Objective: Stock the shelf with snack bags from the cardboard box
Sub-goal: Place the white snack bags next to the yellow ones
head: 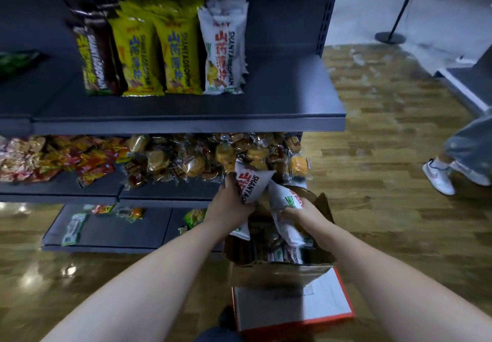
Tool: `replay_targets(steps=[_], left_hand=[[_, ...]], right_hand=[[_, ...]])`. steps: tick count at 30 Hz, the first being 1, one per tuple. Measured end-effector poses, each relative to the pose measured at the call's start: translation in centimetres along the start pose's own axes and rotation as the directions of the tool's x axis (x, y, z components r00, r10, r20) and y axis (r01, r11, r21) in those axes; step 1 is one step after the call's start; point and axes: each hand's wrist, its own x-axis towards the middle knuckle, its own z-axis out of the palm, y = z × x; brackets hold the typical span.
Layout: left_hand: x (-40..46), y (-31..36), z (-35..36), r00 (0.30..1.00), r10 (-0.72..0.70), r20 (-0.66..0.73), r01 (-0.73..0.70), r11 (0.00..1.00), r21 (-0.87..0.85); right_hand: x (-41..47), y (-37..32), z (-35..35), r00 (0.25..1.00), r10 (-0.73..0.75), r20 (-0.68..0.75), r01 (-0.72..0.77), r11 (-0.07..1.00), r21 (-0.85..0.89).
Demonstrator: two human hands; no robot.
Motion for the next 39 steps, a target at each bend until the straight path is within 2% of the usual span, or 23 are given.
replay_targets(steps=[4,8,10,16,21,26,32,36,39], left_hand=[[-1.0,1.4,-2.5,0.993,0.060,-0.103,-0.066,0.996,-0.056],[-1.2,3.0,-4.8,0.966,0.156,-0.204,-0.168,0.985,-0.044],[-0.9,3.8,-5.9,0.948,0.194,-0.253,-0.213,0.976,-0.051],[0.9,7.0,-9.0,0.893,0.257,-0.369,-0.313,0.945,-0.100],[3.6,9.7,-10.9,0.868,0.303,-0.393,-0.376,0.919,-0.122],[6.8,12.4,-12.2,0.843,0.342,-0.416,-0.437,0.886,-0.157],[11.6,15.1,-13.0,0.840,0.335,-0.428,-0.452,0.867,-0.210],[14.3,16.7,-12.5,0.820,0.353,-0.450,-0.486,0.845,-0.223],[16.9,17.7,-12.0,0.788,0.381,-0.483,-0.511,0.843,-0.168]], right_hand=[[-2.5,-2.9,-1.1,0.990,-0.048,0.136,0.038,0.997,0.074],[-3.7,-6.1,-2.3,0.980,0.061,0.190,-0.091,0.984,0.154],[-3.8,-8.2,-2.8,0.977,0.065,0.203,-0.101,0.980,0.172],[-4.4,-14.5,-3.8,0.959,-0.161,0.233,0.074,0.936,0.345],[-3.1,-19.1,-4.4,0.949,-0.239,0.204,0.133,0.894,0.427],[-0.8,-22.5,-4.9,0.947,-0.299,0.120,0.204,0.843,0.498],[3.6,-25.4,-5.5,0.927,-0.369,-0.073,0.354,0.789,0.502],[6.6,-26.8,-6.4,0.865,-0.416,-0.280,0.500,0.760,0.415],[8.7,-28.0,-6.9,0.798,-0.466,-0.381,0.587,0.742,0.323]])
